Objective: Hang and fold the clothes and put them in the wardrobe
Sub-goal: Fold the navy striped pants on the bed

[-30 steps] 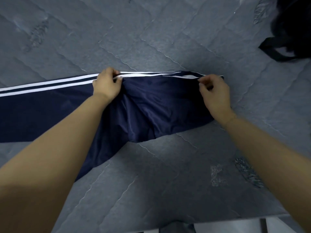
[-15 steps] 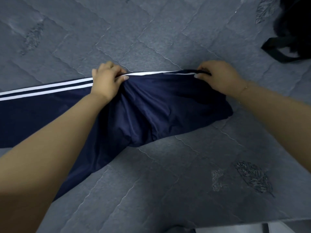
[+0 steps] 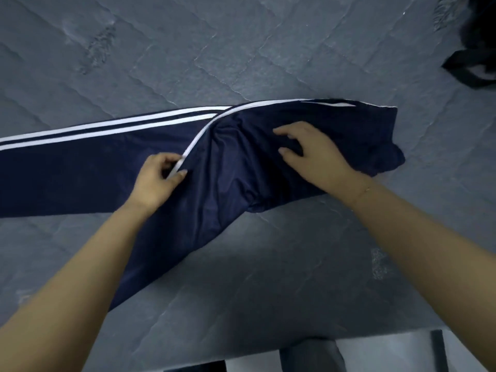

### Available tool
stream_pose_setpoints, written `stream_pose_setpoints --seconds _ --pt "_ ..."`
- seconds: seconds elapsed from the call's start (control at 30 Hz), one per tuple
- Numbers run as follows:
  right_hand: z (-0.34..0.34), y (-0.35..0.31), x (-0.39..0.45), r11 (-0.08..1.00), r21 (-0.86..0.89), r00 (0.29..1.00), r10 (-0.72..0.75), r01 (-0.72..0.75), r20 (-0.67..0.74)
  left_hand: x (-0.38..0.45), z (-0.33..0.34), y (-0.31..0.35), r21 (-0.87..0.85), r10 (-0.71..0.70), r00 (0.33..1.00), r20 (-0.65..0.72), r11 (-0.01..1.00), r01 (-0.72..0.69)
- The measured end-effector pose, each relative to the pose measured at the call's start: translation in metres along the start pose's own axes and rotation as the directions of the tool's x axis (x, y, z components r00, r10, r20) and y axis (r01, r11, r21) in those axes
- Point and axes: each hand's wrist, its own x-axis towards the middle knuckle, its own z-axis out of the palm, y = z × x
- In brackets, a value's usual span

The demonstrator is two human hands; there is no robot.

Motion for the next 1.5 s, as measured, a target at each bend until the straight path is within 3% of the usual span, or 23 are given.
stream_pose_setpoints --seconds 0.27,0.43,0.5,0.6,0.67,0.8,0.93,1.07,1.13,1.2,1.3,1.4,1.5 --pt "0.140 -0.136 0.008 0.991 -0.066 0.948 -0.093 0.118 0.304 -0.070 -0.066 -0.146 0.121 -0.148 0.970 0.195 0.985 0.126" --pt "0.234 -0.193 0.025 0.948 -0.215 0.884 -0.118 0.237 0.453 -0.118 -0.099 -0.228 0.266 -0.072 0.914 0.399 0.963 -0.040" --pt "0.264 -0.206 0.028 0.919 -0.279 0.836 -0.088 0.277 0.541 -0.133 -0.105 -0.251 0.301 -0.038 0.917 0.397 0.949 -0.091" --pt "0.290 -0.220 0.031 0.864 -0.355 0.780 -0.066 0.356 0.622 -0.142 -0.120 -0.268 0.189 0.032 0.928 0.372 0.976 -0.109" --pt "0.294 -0.230 0.037 0.871 -0.350 0.790 -0.069 0.346 0.609 -0.136 -0.141 -0.271 0.133 0.023 0.923 0.383 0.988 -0.080" --pt "0.280 -0.253 0.057 0.946 -0.268 0.857 -0.017 0.180 0.515 -0.102 -0.200 -0.272 0.018 0.012 0.917 0.398 1.000 -0.021" --pt "0.268 -0.275 0.086 0.980 -0.185 0.909 0.007 0.077 0.417 -0.064 -0.275 -0.277 0.045 -0.073 0.784 0.616 0.997 0.057" --pt "0.272 -0.288 0.128 0.975 -0.206 0.927 0.003 0.079 0.374 -0.040 -0.333 -0.297 0.078 -0.176 0.704 0.688 0.983 0.169" --pt "0.278 -0.293 0.150 0.977 -0.201 0.942 0.001 0.070 0.335 -0.031 -0.350 -0.309 -0.012 -0.203 0.765 0.611 0.964 0.265" --pt "0.285 -0.296 0.169 0.984 -0.174 0.949 0.014 0.043 0.316 -0.020 -0.362 -0.321 -0.278 -0.228 0.852 0.470 0.879 0.389" --pt "0.296 -0.295 0.195 0.986 -0.166 0.949 0.025 0.029 0.313 -0.001 -0.366 -0.324 -0.645 -0.249 0.945 0.212 0.691 0.327" --pt "0.308 -0.288 0.216 0.980 -0.199 0.960 0.024 0.033 0.277 0.030 -0.353 -0.325 -0.563 -0.256 0.956 -0.143 0.816 0.134" --pt "0.318 -0.276 0.234 0.971 -0.238 0.963 0.045 0.020 0.264 0.062 -0.333 -0.332 -0.398 -0.260 0.927 -0.271 0.907 0.138"
